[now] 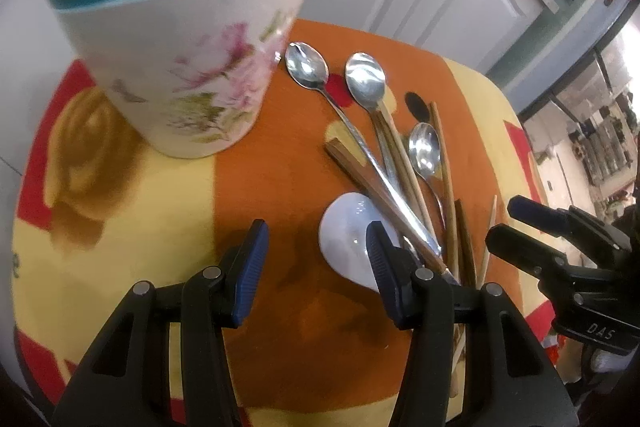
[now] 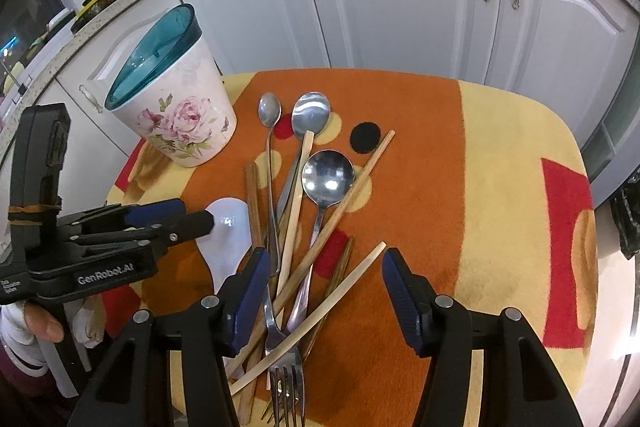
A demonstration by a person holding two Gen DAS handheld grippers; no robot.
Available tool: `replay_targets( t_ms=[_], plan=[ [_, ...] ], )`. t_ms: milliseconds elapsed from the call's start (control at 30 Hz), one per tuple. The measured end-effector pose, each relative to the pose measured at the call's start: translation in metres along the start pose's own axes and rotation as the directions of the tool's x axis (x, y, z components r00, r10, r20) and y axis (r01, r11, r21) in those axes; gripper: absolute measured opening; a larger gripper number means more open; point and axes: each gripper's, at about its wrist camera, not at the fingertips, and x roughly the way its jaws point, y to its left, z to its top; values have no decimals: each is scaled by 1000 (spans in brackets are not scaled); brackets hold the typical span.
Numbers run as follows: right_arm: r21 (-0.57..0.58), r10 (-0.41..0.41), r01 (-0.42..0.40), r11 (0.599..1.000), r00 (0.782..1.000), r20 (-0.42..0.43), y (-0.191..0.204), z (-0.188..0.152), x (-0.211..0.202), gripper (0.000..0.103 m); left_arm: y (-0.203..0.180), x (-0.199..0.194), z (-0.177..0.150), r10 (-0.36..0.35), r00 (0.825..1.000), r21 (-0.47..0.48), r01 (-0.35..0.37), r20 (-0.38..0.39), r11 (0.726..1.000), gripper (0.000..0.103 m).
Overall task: Organize utensils
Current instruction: 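Grasp the white plastic spoon with the left tool while the right tool grasps the wooden-handled fork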
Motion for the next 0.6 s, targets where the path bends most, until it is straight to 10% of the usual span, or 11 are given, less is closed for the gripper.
replay_targets(
  t_ms=[267, 600],
  plan=[
    [4, 25, -25, 1000, 1000, -16, -3, 2, 4, 56, -8, 11, 5, 1, 1000, 53, 0, -18, 999, 14],
    [-110, 118, -122, 986, 992, -40, 31, 21, 21, 40, 6, -8, 2, -27, 1000, 31, 26, 16, 999, 4]
  ],
)
